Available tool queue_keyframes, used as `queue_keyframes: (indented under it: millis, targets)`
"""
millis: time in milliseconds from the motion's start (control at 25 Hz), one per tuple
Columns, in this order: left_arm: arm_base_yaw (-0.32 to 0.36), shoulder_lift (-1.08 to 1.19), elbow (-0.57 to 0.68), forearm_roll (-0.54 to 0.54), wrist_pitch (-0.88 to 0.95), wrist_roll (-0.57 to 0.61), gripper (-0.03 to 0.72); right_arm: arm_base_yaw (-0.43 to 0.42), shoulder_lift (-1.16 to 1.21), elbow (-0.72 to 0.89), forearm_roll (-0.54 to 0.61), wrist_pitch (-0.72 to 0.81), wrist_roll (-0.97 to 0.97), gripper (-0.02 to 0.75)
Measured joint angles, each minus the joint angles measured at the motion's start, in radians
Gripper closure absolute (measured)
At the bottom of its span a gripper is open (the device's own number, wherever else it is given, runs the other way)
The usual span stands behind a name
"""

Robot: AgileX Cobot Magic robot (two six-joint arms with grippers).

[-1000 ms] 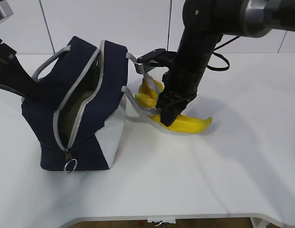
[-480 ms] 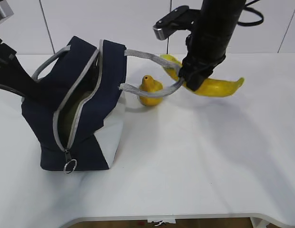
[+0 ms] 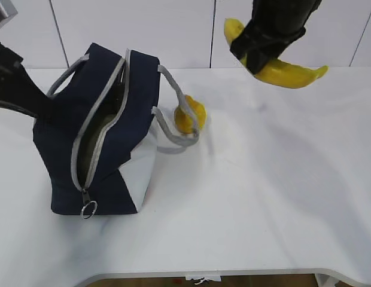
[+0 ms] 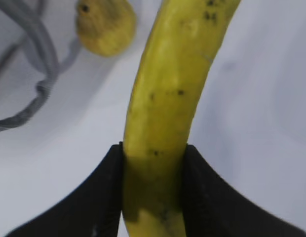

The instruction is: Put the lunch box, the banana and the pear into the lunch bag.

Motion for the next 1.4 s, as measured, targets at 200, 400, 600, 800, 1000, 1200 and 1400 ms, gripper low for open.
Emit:
queue_keyframes:
  millis: [200, 400, 600, 800, 1000, 1200, 1400]
  targets:
    - [0.000, 0.000, 0.000, -0.065, 0.000, 0.000, 0.691, 0.000, -0.013, -0.115, 0.288, 0.016, 0.018, 0.489]
    - [0.000, 0.000, 0.000, -0.117, 0.000, 0.000, 0.691, 0.000, -0.016, -0.181, 0.635, 0.011, 0.022, 0.489]
    - [0.000, 0.002, 0.000, -0.162, 0.000, 0.000, 0.691, 0.009, 0.024, -0.188, 0.920, -0.037, -0.009, 0.489]
    - [0.000, 0.002, 0.000, -0.185, 0.000, 0.000, 0.691, 0.025, 0.112, -0.188, 1.031, -0.074, -0.023, 0.489]
    - [0.000, 0.002, 0.000, -0.237, 0.000, -0.003, 0.691, 0.034, 0.200, -0.188, 1.053, -0.098, -0.036, 0.489]
    - [0.000, 0.002, 0.000, -0.256, -0.003, -0.003, 0.691, 0.034, 0.250, -0.188, 1.079, -0.120, -0.039, 0.489]
    - [0.000, 0.002, 0.000, -0.269, 0.015, -0.003, 0.691, 0.034, 0.287, -0.188, 0.956, -0.116, -0.029, 0.489]
